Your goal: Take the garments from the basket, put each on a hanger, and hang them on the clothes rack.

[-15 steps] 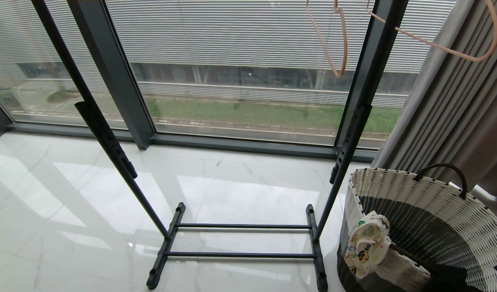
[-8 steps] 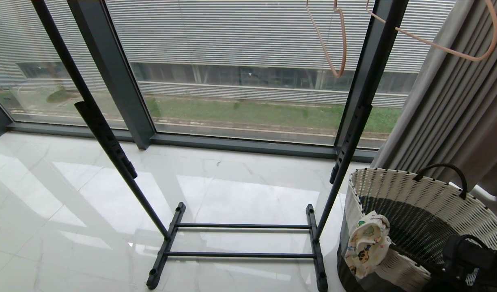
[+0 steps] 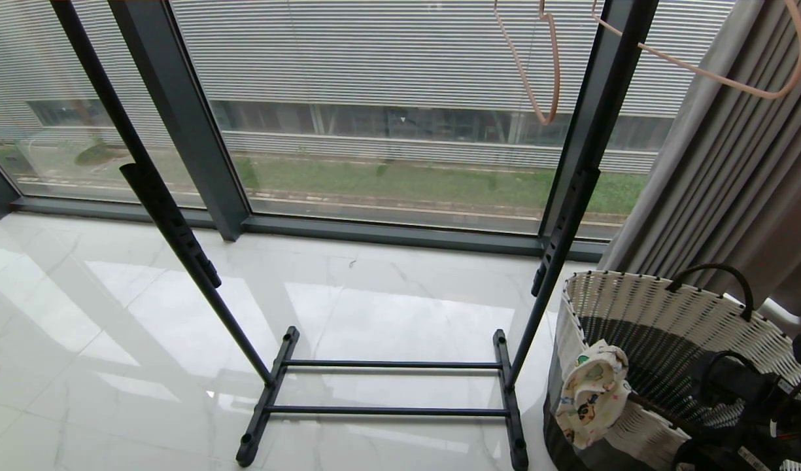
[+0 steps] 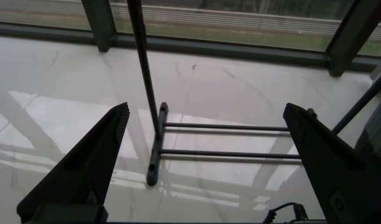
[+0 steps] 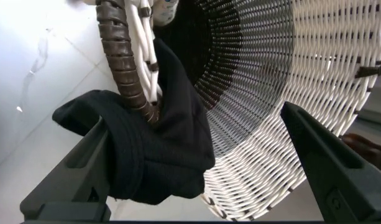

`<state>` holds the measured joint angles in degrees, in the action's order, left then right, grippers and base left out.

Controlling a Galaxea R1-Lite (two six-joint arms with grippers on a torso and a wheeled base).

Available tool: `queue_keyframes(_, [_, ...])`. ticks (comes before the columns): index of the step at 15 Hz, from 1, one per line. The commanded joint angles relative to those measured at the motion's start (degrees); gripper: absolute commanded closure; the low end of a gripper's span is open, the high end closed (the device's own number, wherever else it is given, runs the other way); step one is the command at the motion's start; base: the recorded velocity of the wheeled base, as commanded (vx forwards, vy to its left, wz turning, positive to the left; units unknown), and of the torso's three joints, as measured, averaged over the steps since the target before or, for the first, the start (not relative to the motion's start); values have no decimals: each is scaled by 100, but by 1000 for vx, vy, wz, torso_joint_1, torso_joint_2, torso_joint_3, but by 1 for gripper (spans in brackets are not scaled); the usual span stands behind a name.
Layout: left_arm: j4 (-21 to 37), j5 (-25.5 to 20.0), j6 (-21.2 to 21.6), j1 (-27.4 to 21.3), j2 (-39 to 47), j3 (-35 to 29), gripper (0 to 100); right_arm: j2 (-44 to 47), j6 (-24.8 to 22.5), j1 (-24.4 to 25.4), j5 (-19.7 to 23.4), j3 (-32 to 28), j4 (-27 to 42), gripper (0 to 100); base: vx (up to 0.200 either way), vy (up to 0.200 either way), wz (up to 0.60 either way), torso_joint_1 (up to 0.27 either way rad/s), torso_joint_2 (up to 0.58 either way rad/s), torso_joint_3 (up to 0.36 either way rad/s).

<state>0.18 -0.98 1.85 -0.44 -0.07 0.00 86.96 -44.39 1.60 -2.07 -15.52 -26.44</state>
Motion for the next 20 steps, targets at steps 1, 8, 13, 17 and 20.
queue_keyframes(1, [-1, 1, -1, 0, 7, 0, 0, 155, 0, -10, -48, -4, -54, 0, 0, 0, 0, 0, 0, 0])
queue_keyframes(8, [-1, 1, -1, 0, 7, 0, 0, 32, 0, -125, 14, 67, -54, 100, 0, 0, 0, 0, 0, 0])
queue_keyframes(13, [-1, 1, -1, 0, 7, 0, 0, -381, 9, -107, 23, 708, -45, 100, 0, 0, 0, 0, 0, 0])
queue_keyframes(17, [-1, 1, -1, 0, 7, 0, 0, -574, 18, -98, 31, 963, -45, 100, 0, 0, 0, 0, 0, 0])
queue_keyframes(20, [-1, 1, -1, 0, 7, 0, 0, -908, 26, -81, 84, 866, -45, 100, 0, 0, 0, 0, 0, 0])
